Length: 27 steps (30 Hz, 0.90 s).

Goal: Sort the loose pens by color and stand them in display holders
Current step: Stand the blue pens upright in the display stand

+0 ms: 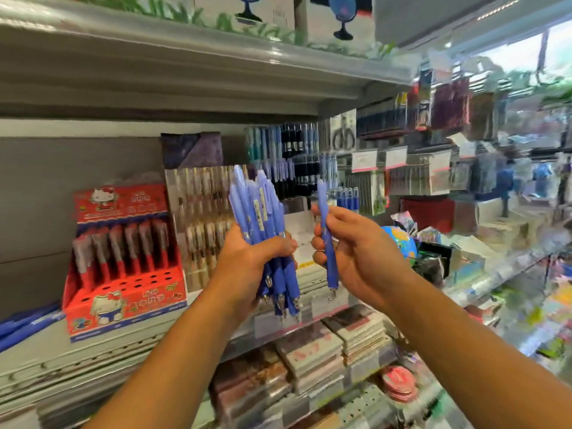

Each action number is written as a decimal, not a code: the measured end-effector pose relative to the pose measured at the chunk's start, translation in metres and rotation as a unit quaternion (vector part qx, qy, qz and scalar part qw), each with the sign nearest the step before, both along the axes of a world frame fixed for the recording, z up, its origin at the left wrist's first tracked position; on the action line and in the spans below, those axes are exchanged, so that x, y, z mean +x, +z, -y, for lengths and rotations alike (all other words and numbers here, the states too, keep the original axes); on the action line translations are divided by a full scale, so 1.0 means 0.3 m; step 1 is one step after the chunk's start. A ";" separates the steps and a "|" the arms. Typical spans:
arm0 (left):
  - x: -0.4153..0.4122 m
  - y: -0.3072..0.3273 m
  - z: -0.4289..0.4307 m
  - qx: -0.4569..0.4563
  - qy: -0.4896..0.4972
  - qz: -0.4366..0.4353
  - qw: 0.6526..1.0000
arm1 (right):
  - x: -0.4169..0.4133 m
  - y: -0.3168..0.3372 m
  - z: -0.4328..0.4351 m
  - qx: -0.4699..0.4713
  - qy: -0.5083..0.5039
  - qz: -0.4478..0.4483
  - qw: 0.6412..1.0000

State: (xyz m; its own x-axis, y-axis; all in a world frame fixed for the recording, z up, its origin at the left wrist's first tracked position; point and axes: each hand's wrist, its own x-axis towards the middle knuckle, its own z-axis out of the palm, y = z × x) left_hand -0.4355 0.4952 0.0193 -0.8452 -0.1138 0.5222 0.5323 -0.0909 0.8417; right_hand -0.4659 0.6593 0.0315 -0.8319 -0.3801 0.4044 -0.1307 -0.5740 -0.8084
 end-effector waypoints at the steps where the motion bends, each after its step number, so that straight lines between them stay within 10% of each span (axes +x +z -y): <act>1: -0.025 -0.007 -0.007 -0.007 0.014 0.008 1.000 | -0.032 -0.002 -0.008 0.006 -0.004 -0.002 1.000; 27: -0.446 -0.026 0.085 -0.079 0.351 -0.062 0.931 | -0.820 0.007 0.286 0.215 -0.158 -0.321 0.909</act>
State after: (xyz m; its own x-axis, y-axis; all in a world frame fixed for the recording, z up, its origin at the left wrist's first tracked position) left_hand -0.5694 0.4698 0.0114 -0.5237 -0.5296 0.6673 0.5078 0.4349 0.7436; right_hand -0.7119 0.5734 0.0336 -0.5727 -0.4004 0.7153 -0.7577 -0.0746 -0.6484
